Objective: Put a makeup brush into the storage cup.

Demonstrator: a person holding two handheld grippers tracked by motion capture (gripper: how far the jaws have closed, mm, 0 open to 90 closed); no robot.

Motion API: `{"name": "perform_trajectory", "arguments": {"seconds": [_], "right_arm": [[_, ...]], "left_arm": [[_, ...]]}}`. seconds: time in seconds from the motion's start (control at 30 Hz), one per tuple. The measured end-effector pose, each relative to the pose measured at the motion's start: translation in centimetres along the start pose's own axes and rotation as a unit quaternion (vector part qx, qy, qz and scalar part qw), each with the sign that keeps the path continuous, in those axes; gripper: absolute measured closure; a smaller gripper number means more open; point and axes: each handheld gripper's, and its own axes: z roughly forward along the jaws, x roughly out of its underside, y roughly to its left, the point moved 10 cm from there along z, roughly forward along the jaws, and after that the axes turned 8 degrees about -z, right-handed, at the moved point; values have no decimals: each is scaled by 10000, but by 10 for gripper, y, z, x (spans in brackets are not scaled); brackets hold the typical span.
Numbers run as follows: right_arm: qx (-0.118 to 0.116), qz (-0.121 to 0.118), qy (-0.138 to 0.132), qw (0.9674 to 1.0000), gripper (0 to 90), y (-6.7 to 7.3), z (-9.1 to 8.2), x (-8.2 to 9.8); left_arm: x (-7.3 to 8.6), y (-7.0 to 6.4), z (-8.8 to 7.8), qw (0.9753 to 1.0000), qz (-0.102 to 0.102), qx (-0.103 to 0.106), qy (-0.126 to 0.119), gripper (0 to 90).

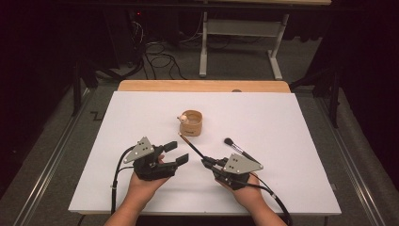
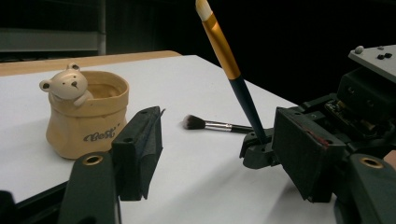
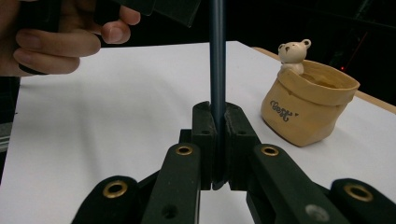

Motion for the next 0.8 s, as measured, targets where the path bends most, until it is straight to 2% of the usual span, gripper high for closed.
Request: {"name": "perform_trajectory", "arguments": {"seconds": [0.23, 0.3, 0.8], "right_arm": [[-27, 36, 37, 10000, 862, 3, 1, 1], [-34, -16, 22, 10000, 863, 3, 1, 0], [-113, -114, -54, 9999, 863, 7, 2, -2]], "left_arm": [[-1, -3, 2, 9998, -54, 165, -43, 400], [-2, -4, 2, 9998, -67, 196, -47, 416], [-4, -7, 5, 9992, -176, 340, -96, 514]]}}
